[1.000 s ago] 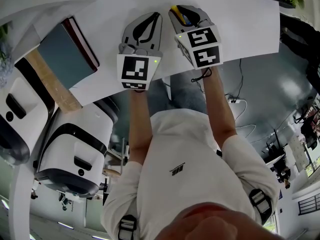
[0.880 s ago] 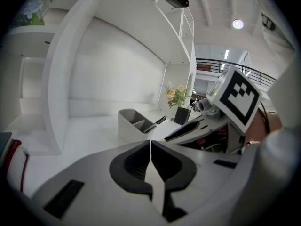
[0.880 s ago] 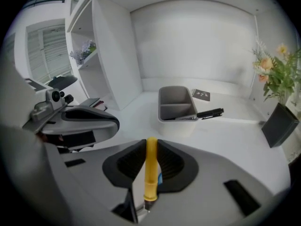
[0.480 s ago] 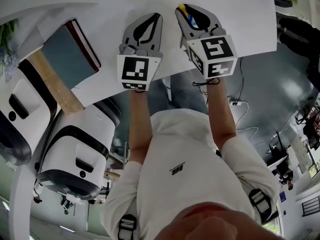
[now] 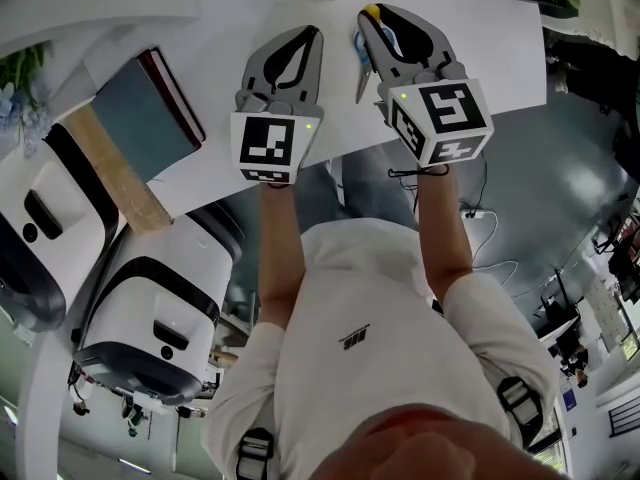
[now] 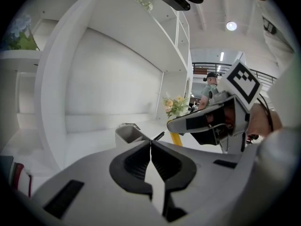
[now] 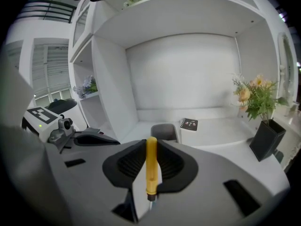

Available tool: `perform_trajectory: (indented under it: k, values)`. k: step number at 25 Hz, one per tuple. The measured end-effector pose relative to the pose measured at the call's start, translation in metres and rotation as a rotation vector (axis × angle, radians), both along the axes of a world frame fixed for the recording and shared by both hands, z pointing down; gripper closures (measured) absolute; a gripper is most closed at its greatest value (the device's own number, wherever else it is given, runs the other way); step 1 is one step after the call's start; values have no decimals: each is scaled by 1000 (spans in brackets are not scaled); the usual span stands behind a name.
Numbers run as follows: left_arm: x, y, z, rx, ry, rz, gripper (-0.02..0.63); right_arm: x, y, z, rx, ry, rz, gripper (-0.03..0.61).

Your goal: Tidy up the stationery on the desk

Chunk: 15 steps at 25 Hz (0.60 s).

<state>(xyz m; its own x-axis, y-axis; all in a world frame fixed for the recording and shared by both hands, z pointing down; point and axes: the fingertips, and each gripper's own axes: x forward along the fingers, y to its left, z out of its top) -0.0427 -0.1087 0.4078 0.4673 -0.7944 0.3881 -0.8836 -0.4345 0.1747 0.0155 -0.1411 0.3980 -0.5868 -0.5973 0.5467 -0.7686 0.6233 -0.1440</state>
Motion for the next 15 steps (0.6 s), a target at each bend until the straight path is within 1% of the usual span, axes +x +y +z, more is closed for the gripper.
perform_trajectory:
  k: [8,15]
  values:
    - [0,-15,-18,38,10,-14,614,-5,-30,-29,81,-69,-2,523]
    - [-1,-30,-27,63,5,-26,614,-14,-58,-47,136,-124,-5,523]
